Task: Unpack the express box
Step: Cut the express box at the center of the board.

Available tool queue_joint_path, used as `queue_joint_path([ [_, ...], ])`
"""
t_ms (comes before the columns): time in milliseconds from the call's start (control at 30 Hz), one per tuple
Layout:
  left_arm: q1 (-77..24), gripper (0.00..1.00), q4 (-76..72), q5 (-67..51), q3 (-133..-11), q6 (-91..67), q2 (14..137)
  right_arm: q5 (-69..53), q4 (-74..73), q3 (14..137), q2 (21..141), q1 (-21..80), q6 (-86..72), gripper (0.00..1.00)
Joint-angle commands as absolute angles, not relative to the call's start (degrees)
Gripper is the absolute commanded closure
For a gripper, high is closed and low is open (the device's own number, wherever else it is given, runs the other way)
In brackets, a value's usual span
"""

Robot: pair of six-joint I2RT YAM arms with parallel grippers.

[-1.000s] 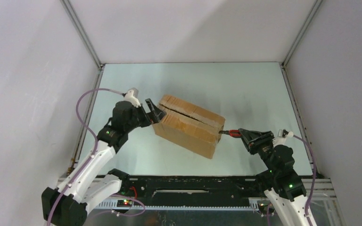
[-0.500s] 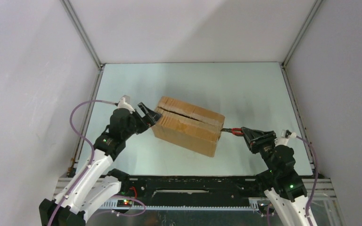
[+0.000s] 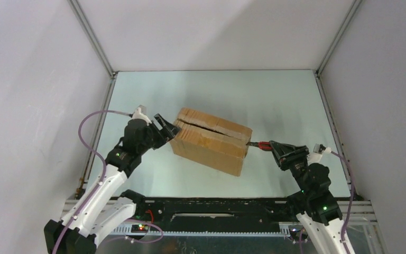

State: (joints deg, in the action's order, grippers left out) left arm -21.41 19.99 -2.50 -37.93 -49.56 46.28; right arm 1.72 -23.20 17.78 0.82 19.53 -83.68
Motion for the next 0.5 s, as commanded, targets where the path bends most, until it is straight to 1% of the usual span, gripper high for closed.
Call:
queue_joint_path([
  [0,-21.7,0.2,23.9,-1.1,-40.1,-49.0,47.5,0.6,-16.4,15.2,-3.5,19.4,-85.9,1.0],
  [200,-22.2,0.25,23.5,-2.9,-40.6,-48.6,49.1,0.5,-13.4,13.2,-3.5,19.3,-85.5,1.0],
  [233,-22.7,0.26,23.4,-3.0,-40.9,-48.4,49.6,-1.6,-11.6,12.6,-2.7,19.4,-85.6,1.0],
  [367,-25.3,0.27,23.6,-2.6,-43.1,-47.0,52.6,-5.4,-4.8,10.6,1.5,20.4,-85.8,1.0],
  [467,-25.7,0.27,23.7,-3.2,-44.9,-45.5,55.6,-6.3,-3.0,10.4,3.3,22.7,-86.1,1.0],
])
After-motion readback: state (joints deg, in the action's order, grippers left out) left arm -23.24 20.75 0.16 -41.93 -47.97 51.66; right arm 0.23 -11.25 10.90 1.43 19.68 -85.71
